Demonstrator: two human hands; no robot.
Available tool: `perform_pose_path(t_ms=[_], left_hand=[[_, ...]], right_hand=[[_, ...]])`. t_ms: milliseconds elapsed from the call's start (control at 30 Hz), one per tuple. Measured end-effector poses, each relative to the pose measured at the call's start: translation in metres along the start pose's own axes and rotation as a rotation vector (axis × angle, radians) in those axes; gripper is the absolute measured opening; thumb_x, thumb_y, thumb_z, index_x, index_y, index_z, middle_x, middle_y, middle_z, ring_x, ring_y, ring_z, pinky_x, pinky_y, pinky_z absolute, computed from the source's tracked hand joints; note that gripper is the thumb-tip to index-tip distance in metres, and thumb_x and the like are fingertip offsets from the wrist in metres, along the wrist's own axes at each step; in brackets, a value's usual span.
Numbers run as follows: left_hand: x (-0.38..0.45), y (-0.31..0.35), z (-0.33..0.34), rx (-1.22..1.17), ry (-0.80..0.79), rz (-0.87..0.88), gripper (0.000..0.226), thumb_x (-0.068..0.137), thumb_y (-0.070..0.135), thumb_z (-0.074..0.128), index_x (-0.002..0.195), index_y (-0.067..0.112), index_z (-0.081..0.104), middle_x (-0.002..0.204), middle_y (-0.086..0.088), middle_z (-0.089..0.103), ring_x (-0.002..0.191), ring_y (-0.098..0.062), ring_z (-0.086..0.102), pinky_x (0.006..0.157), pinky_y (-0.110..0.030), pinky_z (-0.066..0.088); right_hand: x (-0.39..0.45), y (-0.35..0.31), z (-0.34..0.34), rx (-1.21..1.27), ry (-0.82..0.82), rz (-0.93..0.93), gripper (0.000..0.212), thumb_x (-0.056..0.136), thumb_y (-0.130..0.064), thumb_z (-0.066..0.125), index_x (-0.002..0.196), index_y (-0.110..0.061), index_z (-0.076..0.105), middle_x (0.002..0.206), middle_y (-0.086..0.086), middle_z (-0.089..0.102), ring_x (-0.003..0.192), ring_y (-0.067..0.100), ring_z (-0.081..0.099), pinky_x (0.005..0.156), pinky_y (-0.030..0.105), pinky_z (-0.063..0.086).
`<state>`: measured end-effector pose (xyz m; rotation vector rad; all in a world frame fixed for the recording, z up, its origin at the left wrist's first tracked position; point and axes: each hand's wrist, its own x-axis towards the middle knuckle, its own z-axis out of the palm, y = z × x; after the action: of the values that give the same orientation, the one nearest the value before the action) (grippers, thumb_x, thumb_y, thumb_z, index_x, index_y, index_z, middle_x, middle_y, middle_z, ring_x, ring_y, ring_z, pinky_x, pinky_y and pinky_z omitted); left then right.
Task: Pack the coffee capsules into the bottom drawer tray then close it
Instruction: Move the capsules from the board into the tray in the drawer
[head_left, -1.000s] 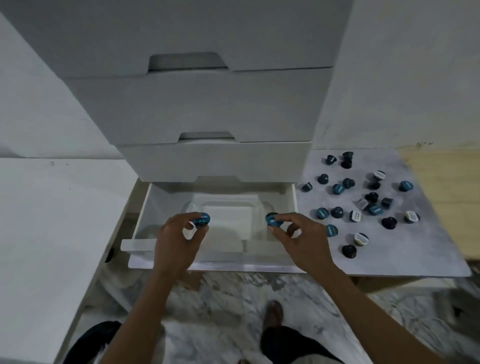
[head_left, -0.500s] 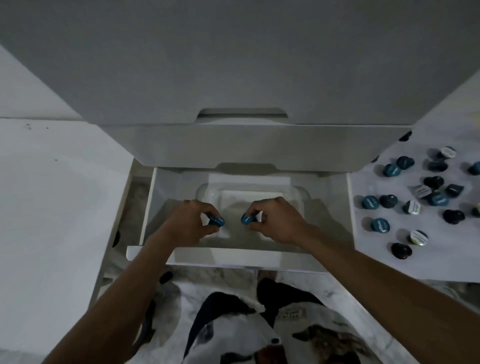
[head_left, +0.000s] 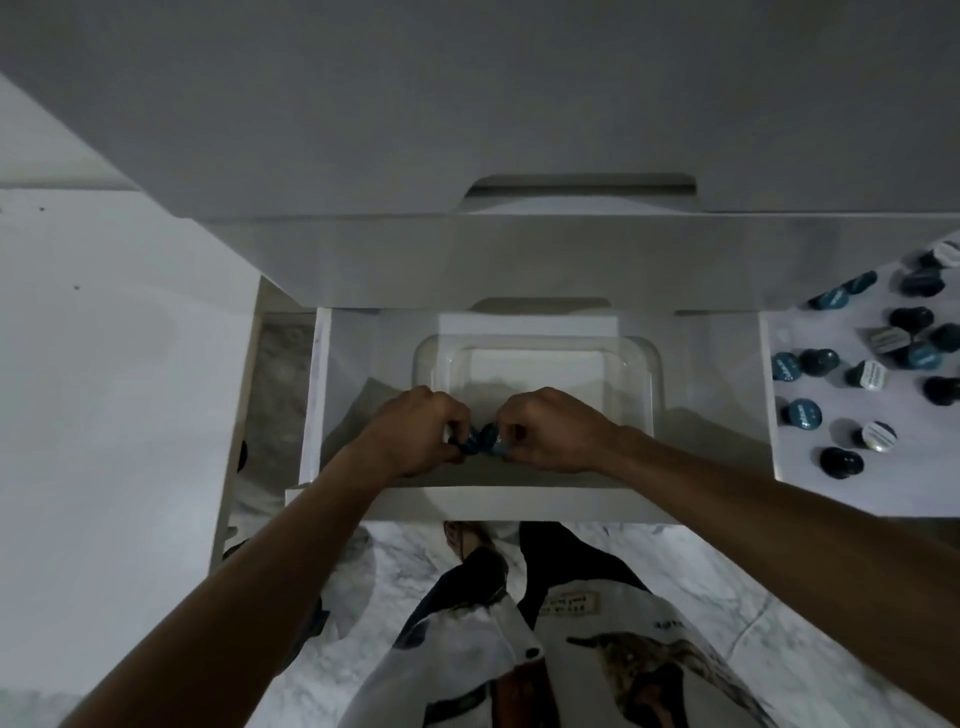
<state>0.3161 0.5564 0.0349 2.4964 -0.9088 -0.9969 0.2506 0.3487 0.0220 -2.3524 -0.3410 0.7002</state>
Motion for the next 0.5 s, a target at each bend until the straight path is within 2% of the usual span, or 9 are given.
perform_pose_path(t_ms=[100,233,333,500], left_hand=[[-0.0004,-0.0010,-0.0015,-0.010,-0.030,-0.006,0.018,0.071,0.030,0.083,0.081,0.026,0.068,0.073,0.013,0.057,0.057,0.000,0.046,0.073,-0.031,0.052],[-0.0026,-0.0029,-0.0022,0.019,-0.043,0.008,0.013,0.075,0.031,0.079,0.084,0.026,0.071,0.077,0.012,0.061,0.069,-0.004,0.050,0.072,-0.029,0.049],[-0.0028,-0.0031,-0.0007,0.017,-0.045,0.019,0.005,0.080,0.030,0.074,0.080,0.028,0.069,0.067,0.020,0.051,0.062,-0.004,0.048,0.072,-0.030,0.049],[-0.0020,-0.0003,-0.0009,0.052,-0.063,0.014,0.015,0.083,0.026,0.068,0.079,0.034,0.056,0.080,0.016,0.057,0.070,-0.005,0.053,0.075,-0.034,0.051]], right_hand=[[-0.0013,0.0026,0.0006,-0.012,-0.020,0.013,0.012,0.078,-0.016,0.075,0.084,-0.018,0.066,0.090,-0.002,0.066,0.076,0.011,0.057,0.069,0.031,0.051],[-0.0004,0.0015,0.0017,0.009,-0.034,0.041,0.014,0.077,-0.016,0.075,0.087,-0.020,0.066,0.091,-0.002,0.068,0.078,0.010,0.060,0.071,0.032,0.053],[0.0007,-0.0003,0.0043,0.029,-0.051,0.063,0.018,0.076,-0.019,0.075,0.087,-0.024,0.061,0.087,-0.004,0.067,0.079,0.012,0.062,0.071,0.036,0.055],[0.0014,-0.0040,0.0055,0.025,-0.081,0.083,0.026,0.081,-0.022,0.071,0.100,-0.027,0.054,0.087,-0.003,0.063,0.079,0.017,0.062,0.069,0.039,0.055]])
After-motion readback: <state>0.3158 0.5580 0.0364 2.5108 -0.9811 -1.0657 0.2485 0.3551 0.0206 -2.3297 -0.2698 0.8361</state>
